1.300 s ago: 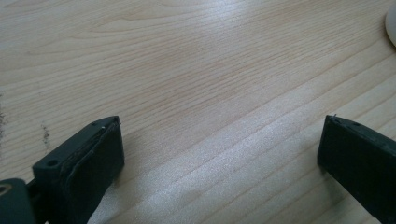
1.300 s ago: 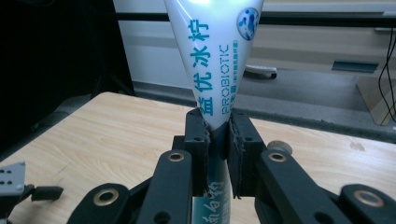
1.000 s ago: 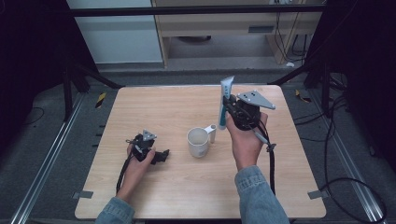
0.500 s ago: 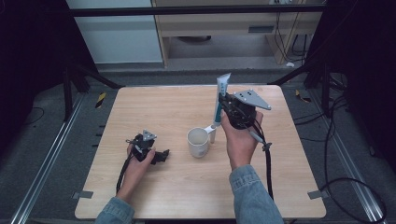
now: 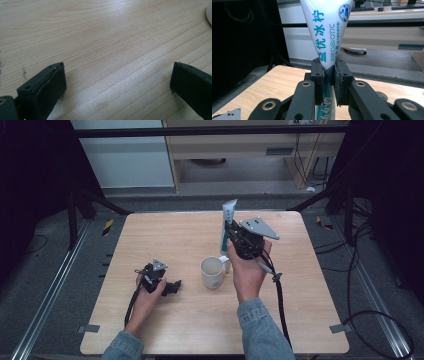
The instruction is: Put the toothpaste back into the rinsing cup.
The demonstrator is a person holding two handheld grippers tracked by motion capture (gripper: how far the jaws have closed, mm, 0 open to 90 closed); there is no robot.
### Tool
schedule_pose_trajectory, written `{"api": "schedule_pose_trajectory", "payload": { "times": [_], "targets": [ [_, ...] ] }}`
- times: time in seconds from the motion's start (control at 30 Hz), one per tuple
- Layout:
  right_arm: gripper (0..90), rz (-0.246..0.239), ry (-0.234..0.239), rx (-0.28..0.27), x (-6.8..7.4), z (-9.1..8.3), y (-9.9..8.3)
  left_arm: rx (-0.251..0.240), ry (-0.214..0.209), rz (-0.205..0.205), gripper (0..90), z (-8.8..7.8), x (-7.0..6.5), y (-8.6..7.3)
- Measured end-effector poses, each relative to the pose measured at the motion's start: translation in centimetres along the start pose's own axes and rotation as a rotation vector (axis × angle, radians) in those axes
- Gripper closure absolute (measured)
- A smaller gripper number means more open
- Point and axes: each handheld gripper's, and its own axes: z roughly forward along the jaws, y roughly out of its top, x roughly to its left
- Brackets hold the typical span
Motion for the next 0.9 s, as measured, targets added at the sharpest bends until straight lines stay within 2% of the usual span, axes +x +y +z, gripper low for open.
{"api": "schedule_pose_trajectory", "payload": {
  "times": [0.33, 0.9],
  "targets": [
    [79.6, -0.010, 0.029, 0.004, 1.5, -0.1, -1.1, 0.000, -0.003, 0.000, 0.0, 0.0, 0.0, 0.0],
    [79.5, -0.017, 0.055, 0.021, 2.5, 0.6, -2.0, 0.000, -0.004, 0.001, 0.0, 0.0, 0.0, 0.0]
  ]
}}
